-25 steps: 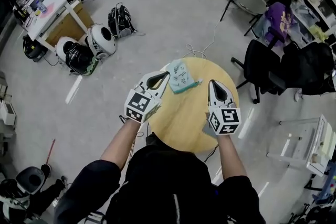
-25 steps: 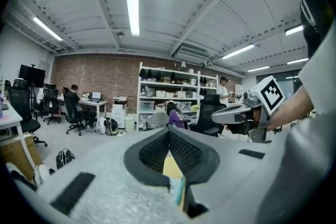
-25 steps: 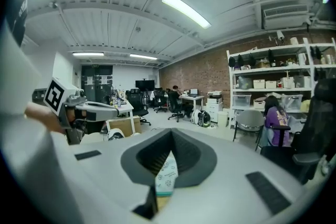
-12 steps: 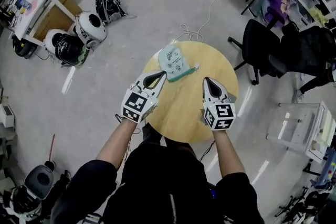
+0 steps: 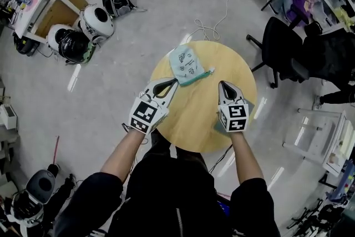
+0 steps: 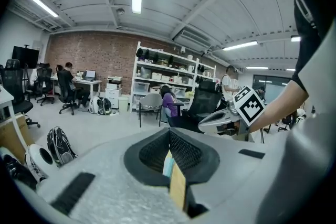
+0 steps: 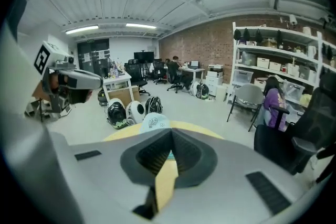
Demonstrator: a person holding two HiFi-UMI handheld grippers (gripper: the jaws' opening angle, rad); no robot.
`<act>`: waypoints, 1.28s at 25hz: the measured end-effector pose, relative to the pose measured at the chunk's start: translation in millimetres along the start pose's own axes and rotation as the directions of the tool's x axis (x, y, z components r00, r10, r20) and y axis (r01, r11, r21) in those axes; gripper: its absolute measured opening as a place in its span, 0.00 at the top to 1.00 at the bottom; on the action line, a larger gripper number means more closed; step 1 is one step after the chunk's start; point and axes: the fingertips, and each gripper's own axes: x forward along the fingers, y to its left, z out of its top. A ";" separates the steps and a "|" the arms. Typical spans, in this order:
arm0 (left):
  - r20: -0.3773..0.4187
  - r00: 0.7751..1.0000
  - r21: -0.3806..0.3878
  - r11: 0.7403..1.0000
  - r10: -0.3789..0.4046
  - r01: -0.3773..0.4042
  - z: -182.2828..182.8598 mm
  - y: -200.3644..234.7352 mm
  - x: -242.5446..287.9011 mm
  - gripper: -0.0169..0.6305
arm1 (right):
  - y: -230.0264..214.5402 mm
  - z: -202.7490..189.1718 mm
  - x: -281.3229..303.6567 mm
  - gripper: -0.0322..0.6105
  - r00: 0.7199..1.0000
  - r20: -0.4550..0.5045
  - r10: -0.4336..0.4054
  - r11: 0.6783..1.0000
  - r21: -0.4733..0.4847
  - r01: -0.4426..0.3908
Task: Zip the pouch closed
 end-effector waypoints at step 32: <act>-0.117 0.975 -0.063 0.979 0.187 -0.195 -52.2 36.7 -24.2 0.96 | -46.8 -88.5 130.7 0.72 0.922 -0.328 0.203 0.975 -0.023 -0.223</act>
